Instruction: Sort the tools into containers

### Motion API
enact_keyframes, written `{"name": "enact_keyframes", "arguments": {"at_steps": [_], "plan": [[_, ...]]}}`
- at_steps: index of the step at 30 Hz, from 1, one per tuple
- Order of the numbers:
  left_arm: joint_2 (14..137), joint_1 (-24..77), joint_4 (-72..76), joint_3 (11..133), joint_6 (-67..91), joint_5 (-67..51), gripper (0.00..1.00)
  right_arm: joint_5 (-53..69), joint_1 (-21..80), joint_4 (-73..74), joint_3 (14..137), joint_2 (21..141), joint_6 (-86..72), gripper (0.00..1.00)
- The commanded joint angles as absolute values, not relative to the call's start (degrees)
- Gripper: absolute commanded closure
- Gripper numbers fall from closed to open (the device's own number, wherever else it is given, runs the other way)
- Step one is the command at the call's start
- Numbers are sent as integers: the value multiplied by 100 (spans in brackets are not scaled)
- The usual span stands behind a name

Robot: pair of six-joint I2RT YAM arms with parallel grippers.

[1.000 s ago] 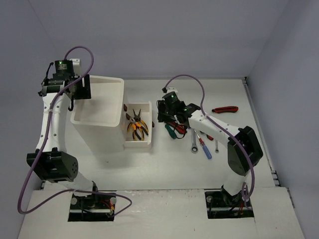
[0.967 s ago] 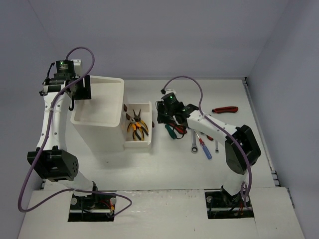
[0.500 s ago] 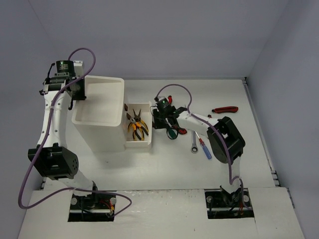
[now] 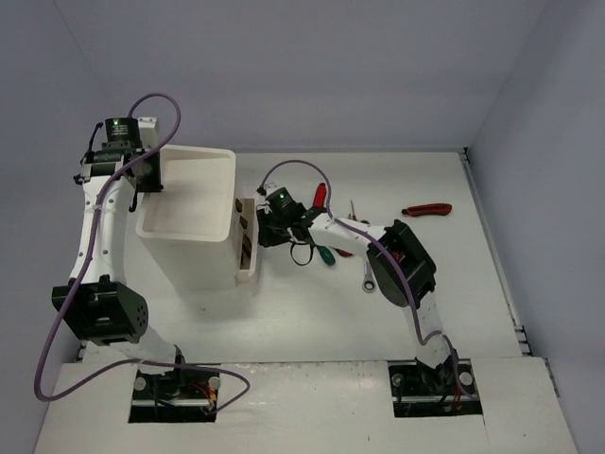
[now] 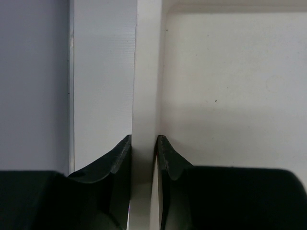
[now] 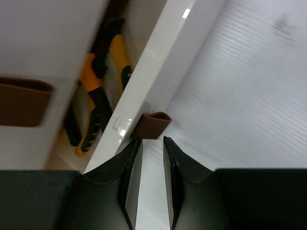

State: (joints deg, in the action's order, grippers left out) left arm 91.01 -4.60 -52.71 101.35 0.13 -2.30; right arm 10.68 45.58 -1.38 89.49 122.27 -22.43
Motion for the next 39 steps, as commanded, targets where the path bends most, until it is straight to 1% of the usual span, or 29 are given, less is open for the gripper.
{"name": "enact_keyframes", "arguments": {"at_steps": [1,5,10,15,17,21,23,28,32,39], "plan": [[9035,-448,-4867,10018,18,-390,100,1886,4762,-1336,9571,12353,-2600,78],[9019,-448,-4795,9993,18,-438,100,2234,4816,-1943,9471,12352,-2876,77],[8998,-457,-4755,9984,-25,-455,100,2553,4757,-2276,9233,12111,-2872,72],[8983,-530,-4754,10030,-229,-405,100,2666,4286,-2331,8459,11457,-2879,71],[8988,-583,-4746,10069,-249,-425,100,3112,4021,-2361,8176,11190,-2776,70],[8983,-624,-4746,10107,-307,-413,100,4218,3563,-2373,7911,10891,-2523,62],[8972,-625,-4746,10095,-315,-404,100,4539,3476,-2383,7915,10908,-2519,55],[8948,-633,-4746,10047,-273,-422,100,5127,3480,-2527,8188,11306,-2721,44],[8907,-639,-4755,10020,-264,-446,100,5428,3480,-2855,8374,11620,-2880,42],[8842,-633,-4755,10002,-242,-417,100,5858,3480,-2992,8770,12060,-2882,40]]}}
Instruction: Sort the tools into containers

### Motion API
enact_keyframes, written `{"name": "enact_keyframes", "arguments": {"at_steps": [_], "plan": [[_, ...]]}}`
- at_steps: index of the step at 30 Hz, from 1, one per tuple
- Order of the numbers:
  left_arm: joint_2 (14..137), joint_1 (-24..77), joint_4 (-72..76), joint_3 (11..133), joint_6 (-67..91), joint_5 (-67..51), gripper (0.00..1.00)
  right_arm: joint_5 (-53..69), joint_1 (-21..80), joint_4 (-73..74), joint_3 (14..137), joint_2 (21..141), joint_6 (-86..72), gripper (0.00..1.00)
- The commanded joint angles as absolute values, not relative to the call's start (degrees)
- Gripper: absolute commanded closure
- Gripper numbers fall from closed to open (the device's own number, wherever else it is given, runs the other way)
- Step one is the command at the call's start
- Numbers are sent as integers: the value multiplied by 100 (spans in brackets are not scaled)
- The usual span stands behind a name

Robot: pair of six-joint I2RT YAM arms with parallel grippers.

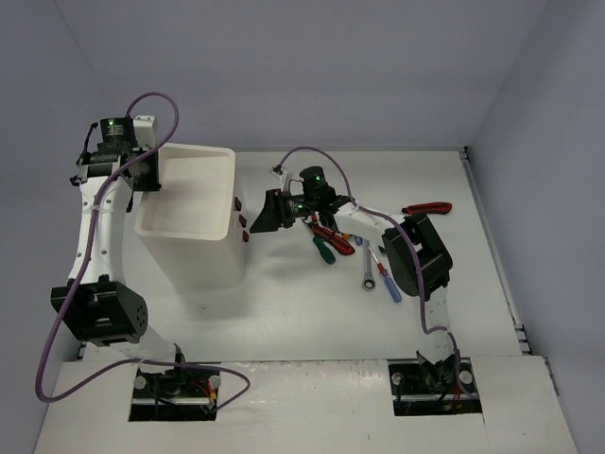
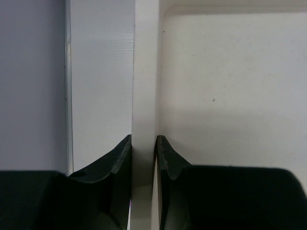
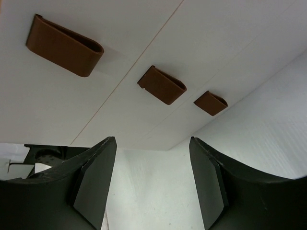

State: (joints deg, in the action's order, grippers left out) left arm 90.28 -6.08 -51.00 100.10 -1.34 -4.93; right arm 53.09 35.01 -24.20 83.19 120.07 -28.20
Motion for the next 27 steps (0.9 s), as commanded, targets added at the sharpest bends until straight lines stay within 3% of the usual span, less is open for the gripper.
{"name": "enact_keyframes", "arguments": {"at_steps": [1,27], "plan": [[8841,-633,-4755,10001,-237,-421,100,5926,3480,-3006,8867,12175,-2898,40],[8833,-633,-4755,9984,-154,-369,100,6315,3520,-3713,9870,13091,-3783,41]]}}
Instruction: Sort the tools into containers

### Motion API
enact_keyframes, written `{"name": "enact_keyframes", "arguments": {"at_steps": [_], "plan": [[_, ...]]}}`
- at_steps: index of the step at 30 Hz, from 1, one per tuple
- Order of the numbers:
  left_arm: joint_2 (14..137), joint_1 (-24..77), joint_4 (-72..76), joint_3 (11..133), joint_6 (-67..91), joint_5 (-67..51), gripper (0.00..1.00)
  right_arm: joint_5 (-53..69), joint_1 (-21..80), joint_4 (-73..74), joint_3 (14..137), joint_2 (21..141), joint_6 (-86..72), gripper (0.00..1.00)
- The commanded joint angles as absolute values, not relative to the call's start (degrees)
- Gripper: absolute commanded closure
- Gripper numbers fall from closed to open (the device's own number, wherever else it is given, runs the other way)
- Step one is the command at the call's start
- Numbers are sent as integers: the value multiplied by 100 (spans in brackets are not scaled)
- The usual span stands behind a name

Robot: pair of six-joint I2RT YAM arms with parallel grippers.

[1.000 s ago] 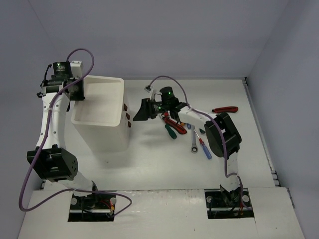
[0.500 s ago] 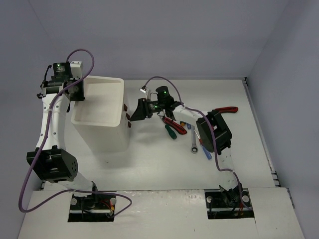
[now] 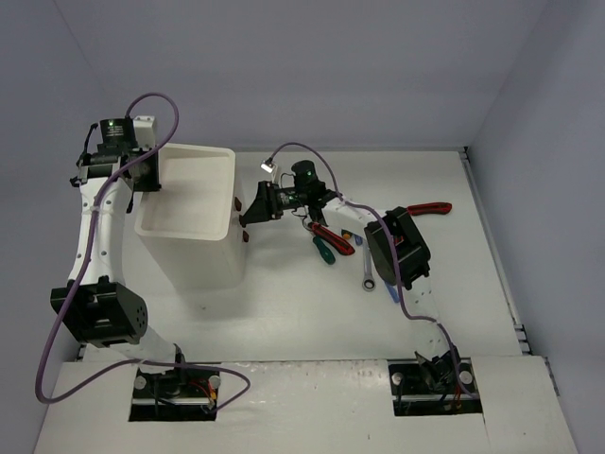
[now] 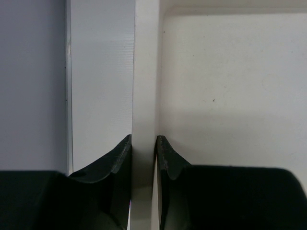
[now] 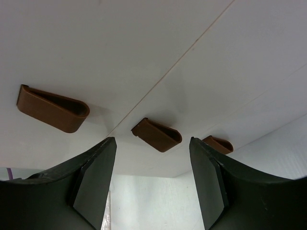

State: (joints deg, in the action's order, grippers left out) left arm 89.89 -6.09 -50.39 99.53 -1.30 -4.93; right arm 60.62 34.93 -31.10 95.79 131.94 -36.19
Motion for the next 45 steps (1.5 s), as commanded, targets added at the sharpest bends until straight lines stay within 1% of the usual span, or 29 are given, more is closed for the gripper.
{"name": "enact_keyframes", "arguments": {"at_steps": [1,8,15,19,21,23,25,26,27,34,45], "plan": [[8833,-631,-4755,9986,-151,-369,100,6321,3524,-3732,9870,13101,-3794,41],[8851,-633,-4762,10002,-151,-387,100,6422,3567,-3986,9910,13165,-3986,45],[8835,-631,-4755,9997,-149,-396,100,6543,3646,-4110,9971,13265,-4126,54],[8834,-632,-4755,10019,-149,-396,100,6540,3690,-4139,9984,13263,-4140,62],[8824,-633,-4755,10020,-149,-396,100,6504,3674,-4148,9950,13245,-4122,71],[8815,-633,-4756,10003,-142,-384,100,6474,3646,-4148,9929,13199,-4111,84],[8807,-633,-4762,10008,-159,-361,100,6429,3626,-4148,9901,13170,-4084,93],[8807,-633,-4756,9996,-166,-360,100,6404,3608,-4148,9883,13145,-4072,98],[8802,-633,-4755,9993,-162,-356,100,6370,3585,-4148,9855,13116,-4055,100],[8780,-639,-4761,9984,-199,-275,100,6261,3346,-4140,9439,12788,-3934,100],[8798,-642,-4755,10000,-254,-193,100,6303,2722,-4064,8037,11831,-3660,100]]}}
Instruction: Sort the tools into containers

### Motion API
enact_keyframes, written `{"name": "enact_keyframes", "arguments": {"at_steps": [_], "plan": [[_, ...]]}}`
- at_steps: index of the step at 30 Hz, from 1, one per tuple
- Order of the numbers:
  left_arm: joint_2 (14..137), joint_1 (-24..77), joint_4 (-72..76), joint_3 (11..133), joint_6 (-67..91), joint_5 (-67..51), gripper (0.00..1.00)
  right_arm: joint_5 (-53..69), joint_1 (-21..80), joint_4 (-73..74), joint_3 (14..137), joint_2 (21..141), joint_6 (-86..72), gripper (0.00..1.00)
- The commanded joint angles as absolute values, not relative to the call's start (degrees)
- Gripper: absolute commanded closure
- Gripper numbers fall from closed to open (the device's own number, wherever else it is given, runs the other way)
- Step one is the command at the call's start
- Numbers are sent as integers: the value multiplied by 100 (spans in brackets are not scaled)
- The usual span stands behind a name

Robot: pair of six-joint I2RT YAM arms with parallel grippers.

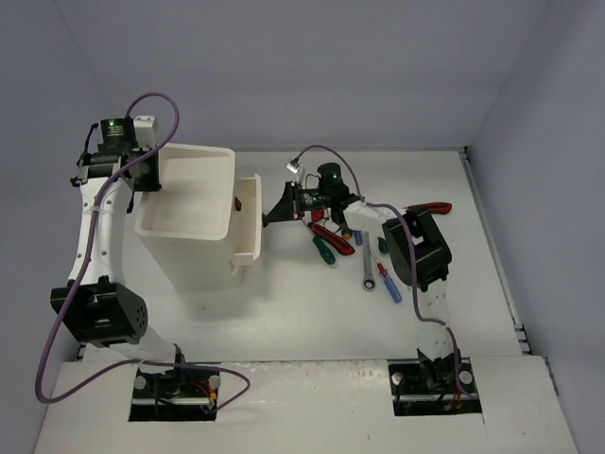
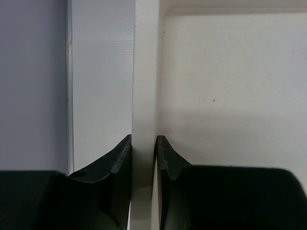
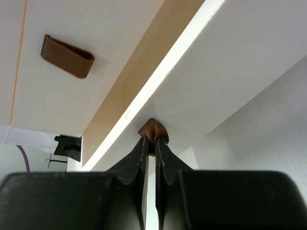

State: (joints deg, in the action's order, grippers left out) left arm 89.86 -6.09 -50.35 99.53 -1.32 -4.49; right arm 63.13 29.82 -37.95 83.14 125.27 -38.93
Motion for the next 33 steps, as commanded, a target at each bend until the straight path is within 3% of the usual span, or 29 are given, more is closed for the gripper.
{"name": "enact_keyframes", "arguments": {"at_steps": [1,22,23,24,25,27,30,33], "plan": [[8803,-642,-4755,10007,-255,-188,100,6307,2682,-4056,7944,11802,-3656,100],[8789,-642,-4755,10081,-246,-172,100,5854,2250,-2995,7330,10990,-2769,100],[8789,-642,-4755,10089,-244,-172,99,5808,2250,-2874,7335,10954,-2712,95],[8788,-642,-4755,10108,-237,-185,96,5694,2250,-2681,7347,10913,-2634,85],[8766,-642,-4755,10122,-230,-192,87,5620,2250,-2621,7340,10811,-2516,68],[8735,-642,-4760,10156,-225,-205,76,5265,2250,-2271,7356,10600,-2312,52],[8682,-642,-4755,10242,-208,-208,60,4633,2248,-1500,7542,10338,-1779,40],[8584,-642,-4755,10334,-193,-187,47,3882,2228,-956,7681,10063,-1380,38]]}}
